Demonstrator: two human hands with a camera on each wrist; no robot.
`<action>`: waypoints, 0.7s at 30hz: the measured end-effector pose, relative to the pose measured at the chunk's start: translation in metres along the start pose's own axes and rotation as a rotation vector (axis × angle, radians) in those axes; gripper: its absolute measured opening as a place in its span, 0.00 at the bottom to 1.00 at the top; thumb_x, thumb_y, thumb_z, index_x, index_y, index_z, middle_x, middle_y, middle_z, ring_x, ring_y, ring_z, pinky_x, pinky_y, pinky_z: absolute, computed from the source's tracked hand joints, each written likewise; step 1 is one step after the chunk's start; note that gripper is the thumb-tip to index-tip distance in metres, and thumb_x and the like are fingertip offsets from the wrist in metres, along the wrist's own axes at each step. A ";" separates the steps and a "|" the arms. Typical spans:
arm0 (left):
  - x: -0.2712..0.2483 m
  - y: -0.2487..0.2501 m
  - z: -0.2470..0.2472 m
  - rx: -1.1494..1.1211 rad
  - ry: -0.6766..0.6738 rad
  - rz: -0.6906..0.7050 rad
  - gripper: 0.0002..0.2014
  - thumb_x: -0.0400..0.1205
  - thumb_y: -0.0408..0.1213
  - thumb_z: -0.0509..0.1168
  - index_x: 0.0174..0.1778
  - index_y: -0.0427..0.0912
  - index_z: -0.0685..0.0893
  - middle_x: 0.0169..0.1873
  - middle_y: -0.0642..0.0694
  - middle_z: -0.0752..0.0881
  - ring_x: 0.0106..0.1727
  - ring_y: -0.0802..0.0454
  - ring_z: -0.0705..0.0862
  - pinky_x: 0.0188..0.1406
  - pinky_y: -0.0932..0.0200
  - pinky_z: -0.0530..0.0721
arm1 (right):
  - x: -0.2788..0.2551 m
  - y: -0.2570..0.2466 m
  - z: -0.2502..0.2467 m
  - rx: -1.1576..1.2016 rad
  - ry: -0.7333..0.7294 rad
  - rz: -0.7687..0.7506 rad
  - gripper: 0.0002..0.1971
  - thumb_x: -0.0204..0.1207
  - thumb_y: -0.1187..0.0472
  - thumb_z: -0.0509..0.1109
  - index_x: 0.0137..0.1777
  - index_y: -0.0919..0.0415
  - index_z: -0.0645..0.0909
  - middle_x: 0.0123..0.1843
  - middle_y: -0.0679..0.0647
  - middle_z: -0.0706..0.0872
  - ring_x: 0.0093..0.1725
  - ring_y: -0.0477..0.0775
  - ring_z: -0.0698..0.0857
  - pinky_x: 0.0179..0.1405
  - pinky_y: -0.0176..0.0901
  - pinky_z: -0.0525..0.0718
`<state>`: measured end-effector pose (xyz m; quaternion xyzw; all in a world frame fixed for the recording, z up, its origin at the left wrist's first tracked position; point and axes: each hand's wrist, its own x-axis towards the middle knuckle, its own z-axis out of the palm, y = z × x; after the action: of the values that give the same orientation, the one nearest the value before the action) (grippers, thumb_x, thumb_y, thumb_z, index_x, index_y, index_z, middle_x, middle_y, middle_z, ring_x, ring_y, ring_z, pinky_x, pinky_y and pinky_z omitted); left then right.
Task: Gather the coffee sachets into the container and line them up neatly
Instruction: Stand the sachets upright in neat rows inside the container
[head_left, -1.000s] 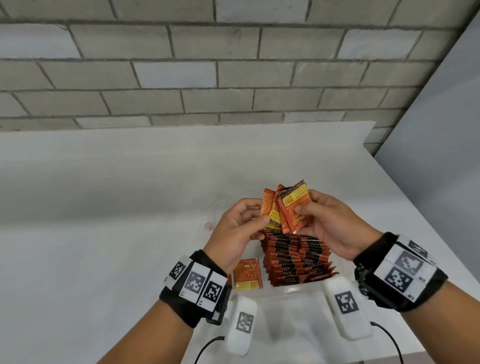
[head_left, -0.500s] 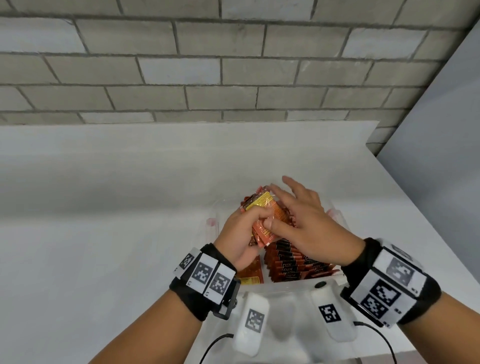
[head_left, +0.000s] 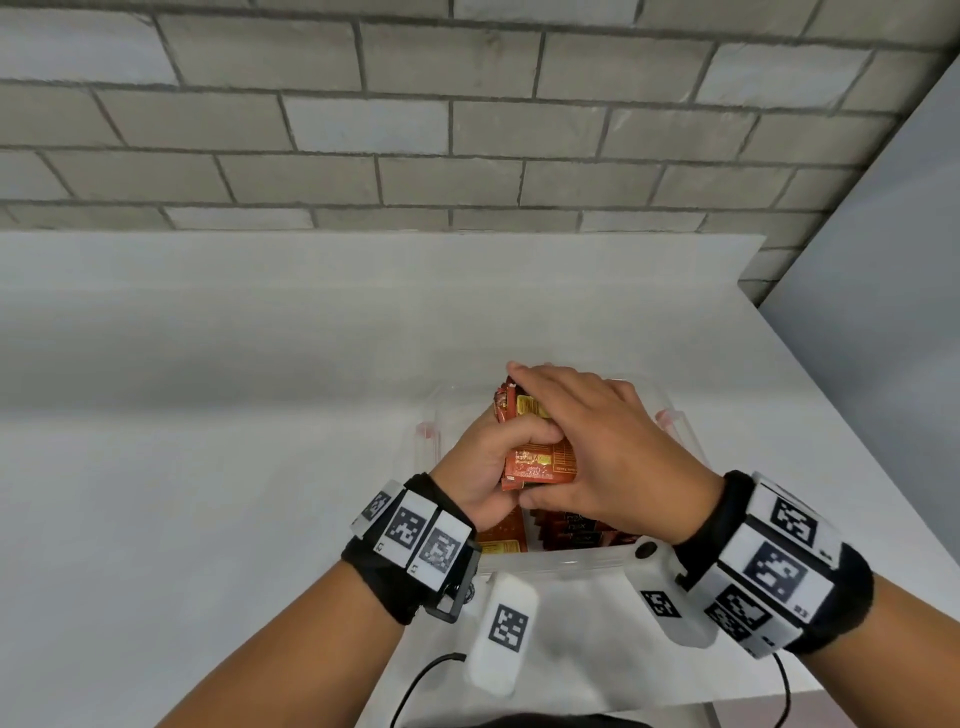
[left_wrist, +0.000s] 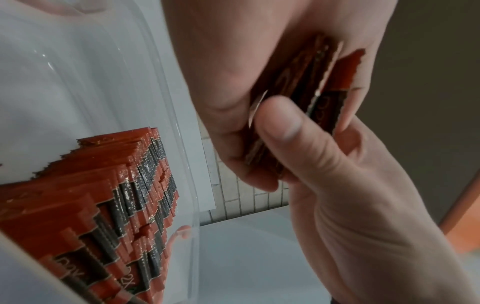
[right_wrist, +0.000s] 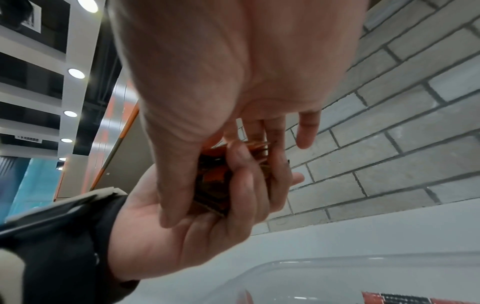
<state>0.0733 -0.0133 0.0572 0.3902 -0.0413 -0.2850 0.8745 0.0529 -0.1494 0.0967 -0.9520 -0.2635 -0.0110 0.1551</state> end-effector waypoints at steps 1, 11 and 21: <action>0.000 -0.001 0.000 0.004 -0.001 0.012 0.11 0.61 0.29 0.70 0.39 0.39 0.84 0.31 0.43 0.84 0.33 0.50 0.86 0.32 0.60 0.84 | 0.000 -0.002 0.000 0.014 -0.010 0.006 0.55 0.63 0.40 0.79 0.84 0.49 0.49 0.79 0.48 0.65 0.77 0.49 0.64 0.71 0.44 0.58; -0.003 0.001 0.001 -0.123 0.081 -0.036 0.24 0.75 0.59 0.64 0.54 0.40 0.85 0.44 0.41 0.87 0.47 0.48 0.87 0.49 0.55 0.86 | 0.001 -0.007 0.000 0.149 -0.053 0.064 0.53 0.61 0.42 0.81 0.81 0.51 0.55 0.71 0.46 0.70 0.68 0.46 0.71 0.71 0.46 0.68; -0.003 -0.002 -0.012 0.040 0.051 -0.038 0.15 0.72 0.38 0.67 0.55 0.41 0.82 0.42 0.44 0.88 0.46 0.49 0.87 0.48 0.53 0.84 | 0.003 -0.006 0.006 0.066 0.004 0.099 0.45 0.64 0.42 0.77 0.78 0.49 0.60 0.65 0.45 0.73 0.63 0.48 0.72 0.65 0.47 0.71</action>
<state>0.0732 -0.0047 0.0481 0.4154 -0.0174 -0.2906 0.8618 0.0524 -0.1415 0.0930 -0.9583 -0.2158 0.0035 0.1875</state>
